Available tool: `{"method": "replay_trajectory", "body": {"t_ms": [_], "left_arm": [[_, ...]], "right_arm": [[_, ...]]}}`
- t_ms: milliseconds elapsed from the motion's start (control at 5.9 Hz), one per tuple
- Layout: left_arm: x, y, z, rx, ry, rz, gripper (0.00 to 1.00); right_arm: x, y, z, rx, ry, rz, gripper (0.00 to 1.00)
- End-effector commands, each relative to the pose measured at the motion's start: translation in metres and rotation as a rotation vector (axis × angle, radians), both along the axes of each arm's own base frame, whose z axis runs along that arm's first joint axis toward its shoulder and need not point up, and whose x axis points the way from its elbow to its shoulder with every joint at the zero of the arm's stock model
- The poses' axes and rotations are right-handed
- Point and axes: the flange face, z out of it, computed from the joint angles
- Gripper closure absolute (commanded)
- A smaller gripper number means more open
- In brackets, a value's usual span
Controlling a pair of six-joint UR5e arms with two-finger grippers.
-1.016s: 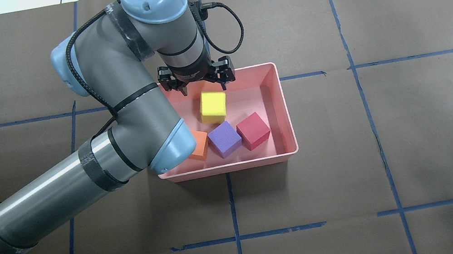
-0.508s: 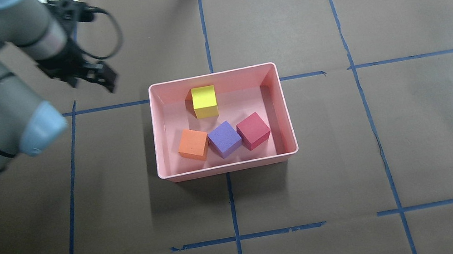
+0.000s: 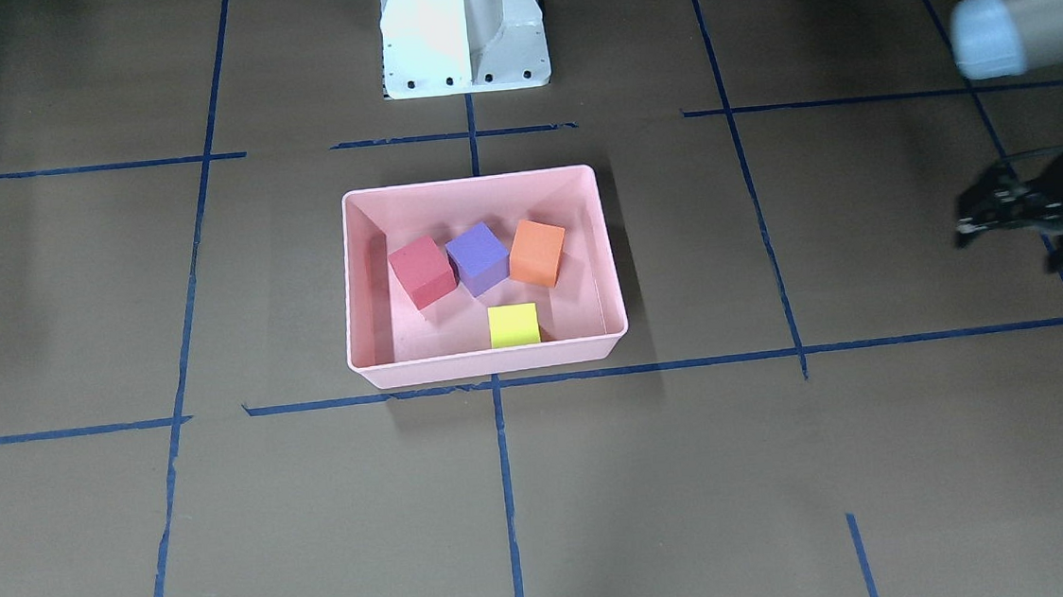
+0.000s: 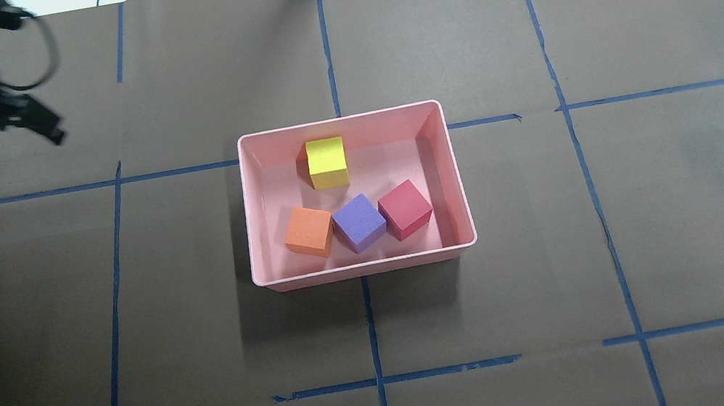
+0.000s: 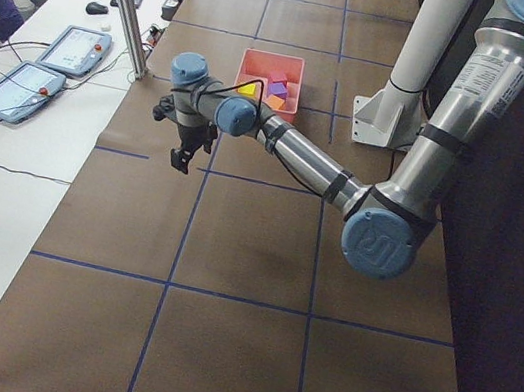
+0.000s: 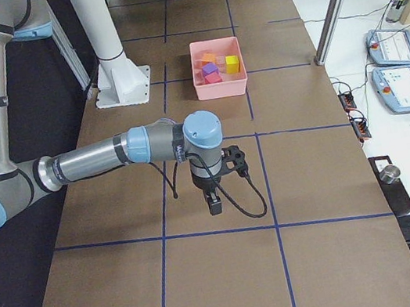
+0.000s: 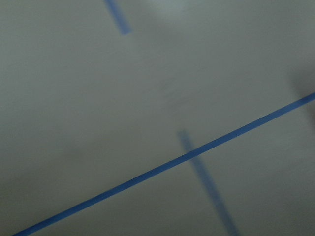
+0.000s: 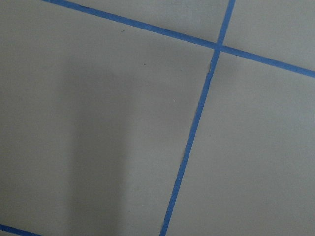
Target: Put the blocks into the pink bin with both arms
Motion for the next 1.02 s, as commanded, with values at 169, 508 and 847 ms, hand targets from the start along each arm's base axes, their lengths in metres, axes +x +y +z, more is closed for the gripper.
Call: {"method": "replay_trajectory", "body": {"t_ms": [169, 508, 847], "left_arm": [[-0.094, 0.091, 0.139, -0.169, -0.041, -0.057, 0.00], [-0.123, 0.113, 0.157, -0.205, -0.053, -0.116, 0.00], [-0.123, 0.115, 0.160, -0.215, -0.056, -0.112, 0.00]], "right_arm": [[0.001, 0.000, 0.002, -0.009, -0.003, 0.008, 0.00], [0.000, -0.002, 0.004, -0.010, -0.004, 0.006, 0.00], [0.000, -0.002, 0.004, -0.009, -0.005, 0.006, 0.00]]}}
